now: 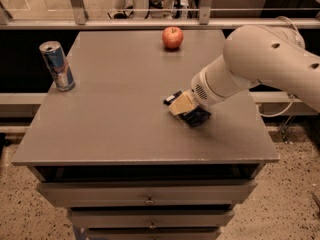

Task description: Move rxbar blueberry near apple

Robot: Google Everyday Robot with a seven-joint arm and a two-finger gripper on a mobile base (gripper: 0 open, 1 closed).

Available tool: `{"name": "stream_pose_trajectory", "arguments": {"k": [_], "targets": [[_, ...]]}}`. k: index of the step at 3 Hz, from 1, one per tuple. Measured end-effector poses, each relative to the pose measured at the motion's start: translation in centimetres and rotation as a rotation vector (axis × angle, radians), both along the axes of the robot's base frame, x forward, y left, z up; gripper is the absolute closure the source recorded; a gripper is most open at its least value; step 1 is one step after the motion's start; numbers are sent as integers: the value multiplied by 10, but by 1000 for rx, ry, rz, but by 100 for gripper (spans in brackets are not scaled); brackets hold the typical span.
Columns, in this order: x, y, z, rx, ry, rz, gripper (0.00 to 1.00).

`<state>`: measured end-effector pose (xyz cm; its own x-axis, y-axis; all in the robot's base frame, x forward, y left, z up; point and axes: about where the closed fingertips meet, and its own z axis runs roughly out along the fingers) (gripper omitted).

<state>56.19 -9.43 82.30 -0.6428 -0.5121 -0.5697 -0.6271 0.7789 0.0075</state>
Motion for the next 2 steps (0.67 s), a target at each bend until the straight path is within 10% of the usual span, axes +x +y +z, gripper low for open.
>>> {"name": "stream_pose_trajectory", "arguments": {"k": [1,2], "targets": [[0,0,6,0,0,0,95],[3,-2,12,-5,-14,-2,100]]}}
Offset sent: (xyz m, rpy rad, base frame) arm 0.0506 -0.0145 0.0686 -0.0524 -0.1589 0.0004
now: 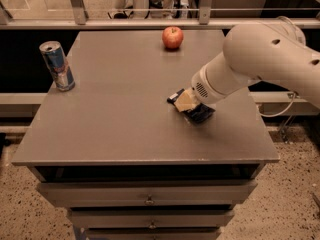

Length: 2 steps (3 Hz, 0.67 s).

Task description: Move rxbar blueberry near apple

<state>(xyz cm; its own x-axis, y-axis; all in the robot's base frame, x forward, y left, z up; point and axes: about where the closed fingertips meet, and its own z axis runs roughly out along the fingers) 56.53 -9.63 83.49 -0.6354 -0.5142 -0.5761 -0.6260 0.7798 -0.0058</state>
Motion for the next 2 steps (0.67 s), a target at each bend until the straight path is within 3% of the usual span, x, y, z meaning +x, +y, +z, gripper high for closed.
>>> {"name": "stream_pose_trajectory", "arguments": {"k": [1,2], "targets": [[31,-19,53,-51,-137,-16,100],[33,-19,53,-52,-142,-21,100]]}}
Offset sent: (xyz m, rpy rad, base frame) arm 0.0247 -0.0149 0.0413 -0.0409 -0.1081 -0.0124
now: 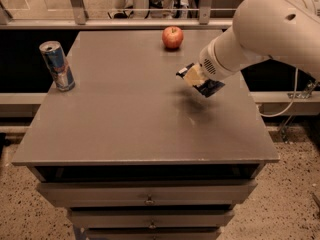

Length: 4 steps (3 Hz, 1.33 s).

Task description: Move rxbar blueberry near apple

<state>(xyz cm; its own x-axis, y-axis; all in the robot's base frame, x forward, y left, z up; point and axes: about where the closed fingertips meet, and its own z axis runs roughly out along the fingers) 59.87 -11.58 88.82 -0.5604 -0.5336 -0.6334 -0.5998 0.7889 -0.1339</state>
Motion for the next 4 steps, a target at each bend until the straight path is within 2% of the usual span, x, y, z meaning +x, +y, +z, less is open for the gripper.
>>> {"name": "stream_pose_trajectory", "arguments": {"k": [1,2,3,4], "targets": [[14,-5,2,-8,-28,-26,100],[71,-36,9,42,-118,-121,100],[108,-49,9,72,-155,-157,100],[140,-45,-2,91,-149,-155,100]]}}
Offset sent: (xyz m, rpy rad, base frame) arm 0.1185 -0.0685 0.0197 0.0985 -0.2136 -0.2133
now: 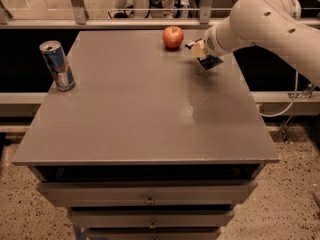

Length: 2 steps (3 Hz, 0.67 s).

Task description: Move rxbar blueberry near apple

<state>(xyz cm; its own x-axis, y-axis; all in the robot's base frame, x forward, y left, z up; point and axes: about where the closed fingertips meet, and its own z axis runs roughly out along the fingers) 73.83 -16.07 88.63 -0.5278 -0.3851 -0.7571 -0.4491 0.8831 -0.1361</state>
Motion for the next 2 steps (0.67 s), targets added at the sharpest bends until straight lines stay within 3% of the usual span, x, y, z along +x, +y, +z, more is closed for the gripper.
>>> {"name": "stream_pose_trajectory", "arguments": {"k": [2], "targets": [[34,27,-22,8,40,68,100]]}}
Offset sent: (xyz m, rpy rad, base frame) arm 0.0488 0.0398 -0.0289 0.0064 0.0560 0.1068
